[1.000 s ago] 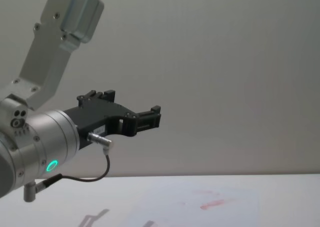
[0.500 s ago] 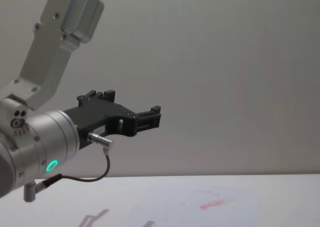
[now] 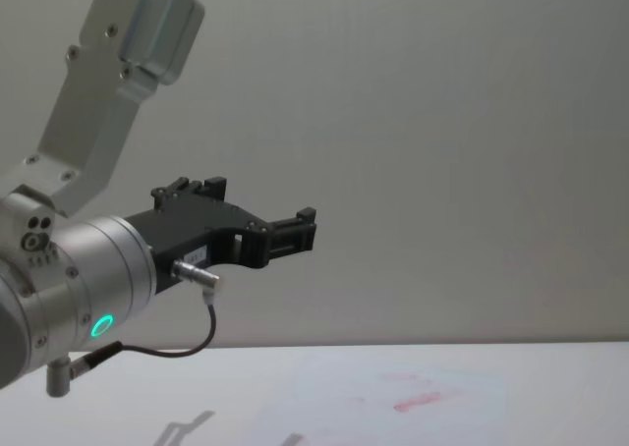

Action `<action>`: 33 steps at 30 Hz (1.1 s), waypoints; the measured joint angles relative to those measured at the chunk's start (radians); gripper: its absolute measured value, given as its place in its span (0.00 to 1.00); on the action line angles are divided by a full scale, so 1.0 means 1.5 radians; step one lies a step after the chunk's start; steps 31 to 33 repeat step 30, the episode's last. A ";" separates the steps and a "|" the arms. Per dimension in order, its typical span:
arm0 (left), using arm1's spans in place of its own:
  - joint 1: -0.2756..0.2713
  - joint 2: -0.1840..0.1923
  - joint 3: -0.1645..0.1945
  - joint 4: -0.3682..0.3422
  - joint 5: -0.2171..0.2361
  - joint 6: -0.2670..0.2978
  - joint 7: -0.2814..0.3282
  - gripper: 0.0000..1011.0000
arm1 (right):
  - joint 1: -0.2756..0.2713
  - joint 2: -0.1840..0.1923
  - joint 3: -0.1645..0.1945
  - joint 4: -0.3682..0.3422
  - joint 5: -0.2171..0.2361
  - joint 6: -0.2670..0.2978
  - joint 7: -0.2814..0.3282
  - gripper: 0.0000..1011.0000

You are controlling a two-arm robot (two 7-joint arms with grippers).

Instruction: Use the one hand to pick up the stamp and affix it onto the A4 paper.

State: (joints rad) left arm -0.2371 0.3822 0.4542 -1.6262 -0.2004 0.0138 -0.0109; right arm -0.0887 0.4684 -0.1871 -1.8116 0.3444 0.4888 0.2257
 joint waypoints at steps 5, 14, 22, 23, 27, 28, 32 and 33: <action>0.000 0.000 0.000 0.000 0.000 0.000 0.000 0.99 | 0.004 -0.007 -0.002 0.003 -0.003 -0.026 -0.009 0.99; 0.000 0.000 0.000 0.000 0.000 0.000 0.000 0.99 | 0.018 -0.032 -0.010 0.011 -0.014 -0.112 -0.039 0.99; 0.000 0.000 0.000 0.000 0.000 0.000 0.000 0.99 | 0.029 -0.051 -0.016 0.018 -0.023 -0.179 -0.063 0.99; 0.000 0.000 0.000 0.000 0.000 0.000 0.000 0.99 | 0.031 -0.054 -0.016 0.019 -0.024 -0.186 -0.065 0.99; 0.000 0.000 0.000 0.000 0.000 0.000 0.000 0.99 | 0.036 -0.063 -0.019 0.022 -0.028 -0.220 -0.077 0.99; 0.000 0.000 0.000 0.000 0.000 0.000 0.000 0.99 | 0.038 -0.067 -0.020 0.024 -0.030 -0.233 -0.081 0.99; 0.000 0.000 0.000 0.000 0.000 0.000 0.000 0.99 | 0.041 -0.073 -0.022 0.026 -0.032 -0.252 -0.088 0.99; 0.000 0.000 0.000 0.000 0.000 0.000 0.000 0.99 | 0.041 -0.073 -0.022 0.026 -0.032 -0.252 -0.088 0.99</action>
